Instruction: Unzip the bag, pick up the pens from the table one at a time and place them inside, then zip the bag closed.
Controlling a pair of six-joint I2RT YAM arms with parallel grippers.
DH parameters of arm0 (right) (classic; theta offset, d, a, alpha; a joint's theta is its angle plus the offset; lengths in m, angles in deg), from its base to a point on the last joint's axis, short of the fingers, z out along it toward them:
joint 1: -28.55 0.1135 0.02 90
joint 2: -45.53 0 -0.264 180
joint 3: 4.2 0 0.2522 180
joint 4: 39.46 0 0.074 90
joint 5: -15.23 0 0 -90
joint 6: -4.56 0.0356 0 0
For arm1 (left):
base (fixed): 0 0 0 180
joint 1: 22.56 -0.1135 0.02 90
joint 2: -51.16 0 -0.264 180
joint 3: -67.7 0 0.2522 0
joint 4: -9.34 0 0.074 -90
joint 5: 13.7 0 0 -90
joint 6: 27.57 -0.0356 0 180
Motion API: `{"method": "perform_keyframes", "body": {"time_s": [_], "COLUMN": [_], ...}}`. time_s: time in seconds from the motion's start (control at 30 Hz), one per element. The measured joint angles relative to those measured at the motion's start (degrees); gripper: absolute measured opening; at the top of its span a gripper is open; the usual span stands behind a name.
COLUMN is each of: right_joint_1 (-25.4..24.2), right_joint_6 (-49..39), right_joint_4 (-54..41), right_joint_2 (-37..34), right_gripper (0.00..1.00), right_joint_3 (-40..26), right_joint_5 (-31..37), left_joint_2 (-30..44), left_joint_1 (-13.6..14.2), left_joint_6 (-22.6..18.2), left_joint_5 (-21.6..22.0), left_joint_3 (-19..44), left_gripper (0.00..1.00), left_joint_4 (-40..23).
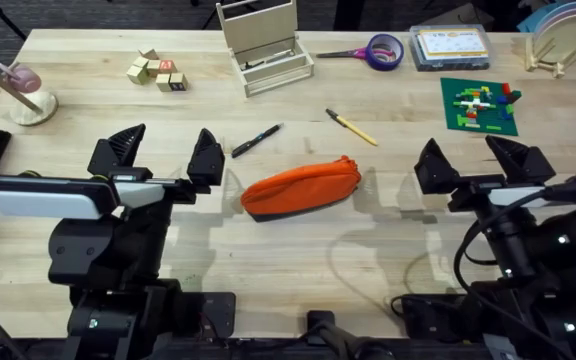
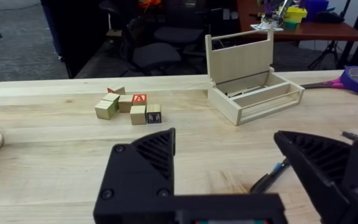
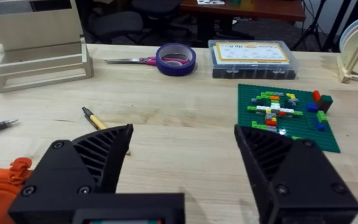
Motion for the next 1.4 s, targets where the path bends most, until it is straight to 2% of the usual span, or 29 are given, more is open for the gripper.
{"method": "perform_keyframes", "body": {"time_s": [0.77, 0.9, 1.17, 1.4], "right_joint_1": [0.00, 0.00, 0.00, 0.00], "right_joint_6": [0.13, 0.22, 0.22, 0.22], "right_joint_4": [-0.17, -3.01, -17.93, -20.87], "right_joint_2": [0.00, 0.00, -0.05, -1.27], "right_gripper": [0.998, 0.998, 0.997, 0.998], "right_joint_3": [-0.02, -1.30, -8.28, -16.83], "right_joint_5": [-0.80, -1.66, -2.70, -3.21], "left_joint_2": [0.00, -0.02, 0.00, 0.51], "left_joint_1": [0.00, 0.00, 0.00, 0.00], "left_joint_6": [-0.02, -0.02, -0.02, -0.04], "left_joint_5": [-0.02, -0.09, -0.28, -0.66], "left_joint_3": [0.00, 0.04, 4.97, 13.92], "left_gripper": [0.993, 0.993, 0.993, 0.993], "left_joint_4": [0.00, -0.21, -9.72, -17.19]}}
